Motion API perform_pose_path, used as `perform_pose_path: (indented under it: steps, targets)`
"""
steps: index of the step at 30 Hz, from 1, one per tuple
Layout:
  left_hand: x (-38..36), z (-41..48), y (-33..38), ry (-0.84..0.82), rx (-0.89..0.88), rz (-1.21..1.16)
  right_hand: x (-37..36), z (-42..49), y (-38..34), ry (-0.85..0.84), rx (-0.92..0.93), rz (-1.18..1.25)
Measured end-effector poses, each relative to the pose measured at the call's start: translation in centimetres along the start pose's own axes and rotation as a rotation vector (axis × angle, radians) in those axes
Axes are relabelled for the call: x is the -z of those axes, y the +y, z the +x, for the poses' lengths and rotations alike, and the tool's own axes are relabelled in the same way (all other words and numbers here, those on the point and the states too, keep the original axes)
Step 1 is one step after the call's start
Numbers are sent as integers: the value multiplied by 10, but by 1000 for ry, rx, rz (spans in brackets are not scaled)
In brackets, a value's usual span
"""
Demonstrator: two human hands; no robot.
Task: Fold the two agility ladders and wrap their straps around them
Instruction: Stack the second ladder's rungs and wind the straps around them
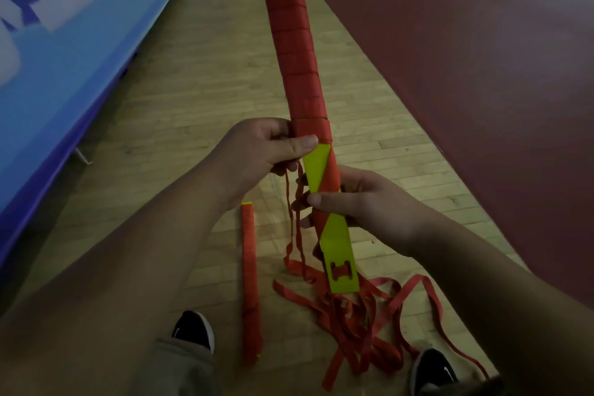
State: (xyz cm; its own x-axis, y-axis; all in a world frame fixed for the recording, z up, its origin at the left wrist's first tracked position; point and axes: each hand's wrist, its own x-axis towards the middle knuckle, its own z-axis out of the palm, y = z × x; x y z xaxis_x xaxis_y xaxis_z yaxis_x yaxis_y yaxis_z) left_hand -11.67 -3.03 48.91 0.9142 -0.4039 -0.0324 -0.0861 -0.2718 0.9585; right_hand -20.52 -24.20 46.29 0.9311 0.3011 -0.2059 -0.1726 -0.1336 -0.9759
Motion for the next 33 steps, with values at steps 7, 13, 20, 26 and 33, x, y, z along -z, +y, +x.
perform_pose_path:
  steps: [7,13,20,26,33]
  targets:
    - [4,1,4,-16,26,-43,-2,0,-2,-39,22,35]
    - [3,1,9,53,-6,201,1,0,0,53,10,27]
    - [-2,-3,11,52,32,484,4,6,15,115,-48,-112]
    - [-14,-9,11,42,93,529,-7,16,29,237,-6,-424]
    - [-6,-9,12,52,92,380,-10,16,23,175,-11,-395]
